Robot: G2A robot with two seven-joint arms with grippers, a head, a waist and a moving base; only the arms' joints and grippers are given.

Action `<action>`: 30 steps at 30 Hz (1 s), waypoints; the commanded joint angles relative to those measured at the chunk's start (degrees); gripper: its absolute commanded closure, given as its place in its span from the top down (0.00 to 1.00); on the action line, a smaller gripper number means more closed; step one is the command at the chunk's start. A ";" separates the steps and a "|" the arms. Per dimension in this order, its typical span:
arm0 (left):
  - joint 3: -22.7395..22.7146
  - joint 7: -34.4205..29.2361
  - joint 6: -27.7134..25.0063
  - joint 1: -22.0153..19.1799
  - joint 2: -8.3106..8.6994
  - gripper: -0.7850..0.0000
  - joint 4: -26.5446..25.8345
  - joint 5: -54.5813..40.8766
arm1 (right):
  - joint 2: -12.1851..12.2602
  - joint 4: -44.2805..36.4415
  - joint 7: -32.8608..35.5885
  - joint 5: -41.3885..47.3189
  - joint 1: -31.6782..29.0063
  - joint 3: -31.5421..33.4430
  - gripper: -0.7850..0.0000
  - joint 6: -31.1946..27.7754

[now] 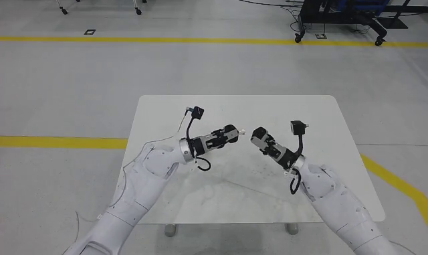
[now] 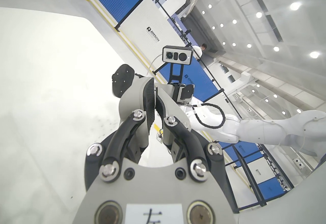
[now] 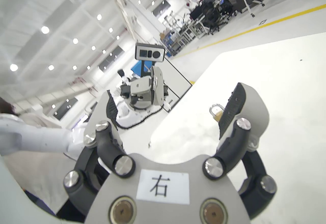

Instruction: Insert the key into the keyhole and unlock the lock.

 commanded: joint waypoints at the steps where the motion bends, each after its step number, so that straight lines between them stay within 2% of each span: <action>1: -0.84 -2.31 1.22 0.94 0.57 0.00 -2.25 0.73 | 0.49 -2.15 2.69 -1.67 -0.99 1.43 0.95 0.41; 4: -1.22 -4.84 1.86 2.00 1.05 0.00 -4.52 0.77 | 0.75 -4.51 5.59 -1.25 -1.90 1.73 0.49 1.10; 8: -1.18 -6.74 2.26 2.73 1.41 0.00 -5.83 1.22 | 0.68 -5.36 8.35 -0.66 -1.30 1.07 0.42 3.11; 9: -1.24 -6.78 2.45 2.90 1.48 0.00 -6.02 1.46 | 0.63 -5.32 8.99 -0.07 -1.12 0.82 0.38 3.15; 13: -1.70 -6.36 2.56 3.84 1.82 0.00 -6.83 2.03 | 0.56 -4.30 12.83 3.73 -0.17 0.05 0.32 1.57; 20: -2.30 -6.26 2.78 4.85 2.30 0.00 -7.89 2.62 | 0.56 -3.79 13.84 2.64 0.16 0.31 0.30 2.57; 24: -2.22 -5.97 3.03 5.02 2.46 0.00 -8.27 3.03 | 0.57 -3.42 14.55 3.58 0.23 0.57 0.20 1.68; 27: -2.14 -5.69 3.11 5.06 2.54 0.00 -8.40 3.19 | 0.55 -3.59 15.08 3.59 0.15 0.47 0.00 1.37; 30: -2.07 -5.45 3.14 5.06 2.59 0.00 -8.48 3.17 | 0.55 -3.65 15.70 4.25 0.11 0.40 0.00 0.69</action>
